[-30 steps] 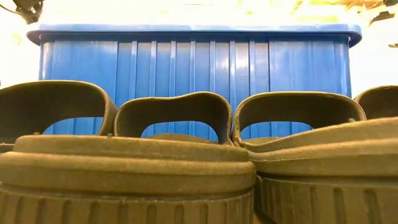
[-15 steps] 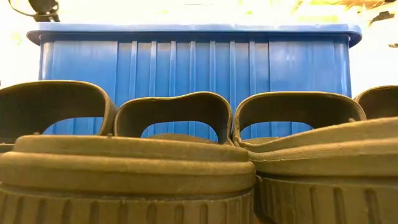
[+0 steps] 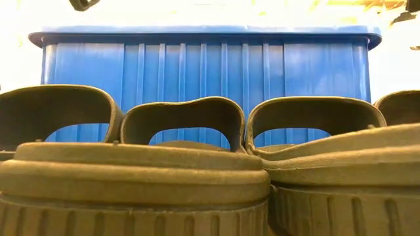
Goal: Pick and place slides into bin
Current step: Put the black slide into the blue bin
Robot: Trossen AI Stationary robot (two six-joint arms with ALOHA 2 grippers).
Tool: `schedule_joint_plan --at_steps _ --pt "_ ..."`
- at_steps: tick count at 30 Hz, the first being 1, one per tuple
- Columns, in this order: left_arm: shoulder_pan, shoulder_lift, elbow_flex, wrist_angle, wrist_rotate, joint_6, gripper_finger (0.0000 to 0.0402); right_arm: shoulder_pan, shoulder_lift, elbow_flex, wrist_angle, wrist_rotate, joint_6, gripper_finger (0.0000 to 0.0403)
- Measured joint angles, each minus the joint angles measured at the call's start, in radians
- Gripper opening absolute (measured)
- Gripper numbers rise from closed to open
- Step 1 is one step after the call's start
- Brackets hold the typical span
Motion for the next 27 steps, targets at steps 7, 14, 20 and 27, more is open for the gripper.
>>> schedule_joint_plan --at_steps 7,14,20,27 --pt "-0.134 0.296 0.281 -0.444 -0.148 0.037 0.0118 0.0 0.017 -0.046 -0.026 -0.058 0.101 0.0265" --pt "-0.239 0.552 0.499 -0.636 -0.242 -0.001 0.0118 0.0 0.047 -0.101 0.035 -0.103 0.105 0.0265" --pt "-0.291 0.693 0.656 -0.745 -0.259 -0.118 0.0118 0.0 0.112 -0.101 0.172 -0.168 -0.083 0.0265" --pt "-0.262 0.761 0.67 -0.766 -0.184 -0.127 0.0118 0.0 0.206 -0.101 0.334 -0.248 -0.05 0.0265"
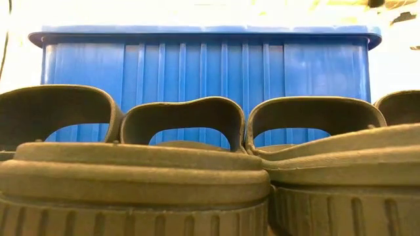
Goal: Pick and place slides into bin
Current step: Put the black slide into the blue bin
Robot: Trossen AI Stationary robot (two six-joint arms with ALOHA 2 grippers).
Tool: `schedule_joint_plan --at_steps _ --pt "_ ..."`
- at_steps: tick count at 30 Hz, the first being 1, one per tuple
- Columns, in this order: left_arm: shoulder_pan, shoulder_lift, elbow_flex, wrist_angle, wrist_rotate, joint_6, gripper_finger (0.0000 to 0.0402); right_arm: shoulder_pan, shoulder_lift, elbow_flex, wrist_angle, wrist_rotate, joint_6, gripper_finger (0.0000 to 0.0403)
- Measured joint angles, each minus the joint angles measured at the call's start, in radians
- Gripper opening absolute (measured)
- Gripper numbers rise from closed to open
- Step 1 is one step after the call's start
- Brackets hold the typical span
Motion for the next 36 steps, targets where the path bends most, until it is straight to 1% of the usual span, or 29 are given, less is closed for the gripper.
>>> schedule_joint_plan --at_steps 2,4,6,8,10,12,14,17,22,24,25,27,31,36 --pt "0.004 0.004 0.0 -0.031 0.076 0.059 0.0118 0.0 0.029 0.0 0.016 -0.085 0.014 0.0265" --pt "-0.006 0.01 0.0 -0.073 0.104 0.104 0.0118 0.002 0.068 0.0 0.05 -0.163 0.056 0.0265" --pt "-0.037 0.014 -0.002 -0.112 0.099 0.155 0.0118 0.018 0.123 0.0 0.105 -0.213 0.08 0.0265" --pt "-0.078 0.011 -0.002 -0.135 0.074 0.201 0.0118 0.052 0.184 0.0 0.188 -0.222 0.075 0.0265" --pt "-0.132 0.012 0.0 -0.133 0.046 0.228 0.0118 0.098 0.255 0.001 0.298 -0.223 0.023 0.0265" --pt "-0.185 0.014 -0.001 -0.132 -0.002 0.223 0.0118 0.144 0.317 0.014 0.374 -0.223 -0.063 0.0265" --pt "-0.236 0.013 -0.001 -0.121 -0.067 0.174 0.0118 0.183 0.361 0.037 0.397 -0.223 -0.145 0.0265" --pt "-0.31 0.013 -0.001 -0.1 -0.182 0.041 0.0118 0.224 0.404 0.081 0.395 -0.223 -0.218 0.0265" --pt "-0.396 0.053 -0.001 -0.066 -0.409 -0.179 0.0118 0.264 0.432 0.124 0.343 -0.224 -0.265 0.0265" --pt "-0.408 0.092 0.0 -0.053 -0.465 -0.23 0.0118 0.28 0.435 0.125 0.316 -0.239 -0.268 0.0265" --pt "-0.408 0.119 0.0 -0.04 -0.478 -0.24 0.0118 0.286 0.437 0.125 0.309 -0.254 -0.272 0.0265" --pt "-0.406 0.181 0.0 -0.016 -0.473 -0.244 0.0118 0.297 0.437 0.125 0.287 -0.275 -0.275 0.0265" --pt "-0.383 0.307 0.0 0.05 -0.433 -0.26 0.0118 0.308 0.432 0.126 0.239 -0.278 -0.288 0.0265" --pt "-0.362 0.422 -0.001 0.141 -0.427 -0.269 0.0118 0.321 0.422 0.126 0.148 -0.278 -0.301 0.0265"
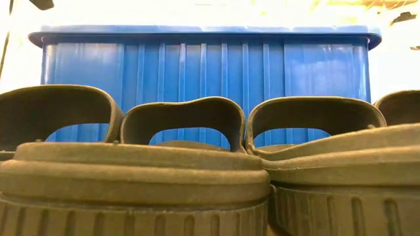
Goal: Pick and place slides into bin
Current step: Put the black slide into the blue bin
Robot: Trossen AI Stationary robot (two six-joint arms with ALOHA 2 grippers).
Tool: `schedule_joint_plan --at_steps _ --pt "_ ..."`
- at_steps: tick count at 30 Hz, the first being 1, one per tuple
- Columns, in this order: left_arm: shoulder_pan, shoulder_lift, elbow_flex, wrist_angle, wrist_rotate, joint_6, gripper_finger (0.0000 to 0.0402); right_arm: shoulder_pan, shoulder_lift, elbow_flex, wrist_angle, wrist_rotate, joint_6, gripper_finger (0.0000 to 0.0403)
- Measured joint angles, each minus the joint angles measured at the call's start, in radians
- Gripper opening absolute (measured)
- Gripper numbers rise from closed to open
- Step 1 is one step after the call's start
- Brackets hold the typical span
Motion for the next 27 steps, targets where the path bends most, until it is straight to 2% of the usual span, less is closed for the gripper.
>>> schedule_joint_plan --at_steps 6,10,17,27 --pt "0.024 0.038 0.0 -0.014 0.062 0.0 0.0125 -0.001 -0.007 0.0 -0.079 0.004 -0.002 0.0265" --pt "0.041 0.038 0.0 -0.015 0.008 0.016 0.0154 -0.001 -0.005 0.0 -0.088 0.004 -0.022 0.0265" --pt "0.07 0.071 -0.002 -0.019 -0.013 0.172 0.0204 -0.001 -0.004 0.0 -0.087 0.006 -0.055 0.0265" --pt "0.072 0.125 -0.002 -0.015 -0.013 0.22 0.0215 -0.001 -0.005 0.0 -0.119 0.007 -0.059 0.0265"
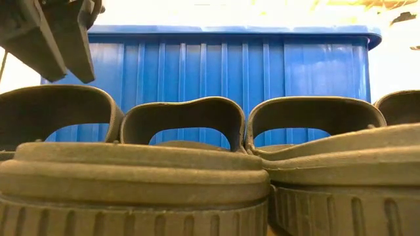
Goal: Pick and place slides into bin
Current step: Put the black slide into the blue bin
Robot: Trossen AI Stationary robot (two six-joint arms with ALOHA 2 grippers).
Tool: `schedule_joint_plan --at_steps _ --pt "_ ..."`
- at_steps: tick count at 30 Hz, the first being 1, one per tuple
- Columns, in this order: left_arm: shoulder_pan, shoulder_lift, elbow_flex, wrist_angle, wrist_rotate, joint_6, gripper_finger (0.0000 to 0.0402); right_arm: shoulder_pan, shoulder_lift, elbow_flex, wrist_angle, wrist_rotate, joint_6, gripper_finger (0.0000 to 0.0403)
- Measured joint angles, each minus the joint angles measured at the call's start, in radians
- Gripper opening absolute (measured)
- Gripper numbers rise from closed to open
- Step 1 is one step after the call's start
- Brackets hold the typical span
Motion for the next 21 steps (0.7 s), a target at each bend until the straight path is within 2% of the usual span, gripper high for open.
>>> schedule_joint_plan --at_steps 9,17,21 --pt "-0.001 0.062 -0.012 0.004 0.006 -0.016 0.0215 0.0 0.005 0.0 -0.01 0.0 0.0 0.0265" --pt "0.013 0.076 -0.008 -0.104 -0.028 -0.181 0.0213 0.0 0.005 0.0 -0.012 0.0 0.009 0.0265" --pt "0.029 0.076 -0.007 -0.14 -0.01 -0.207 0.0177 0.0 0.005 0.0 -0.012 0.0 0.009 0.0265"
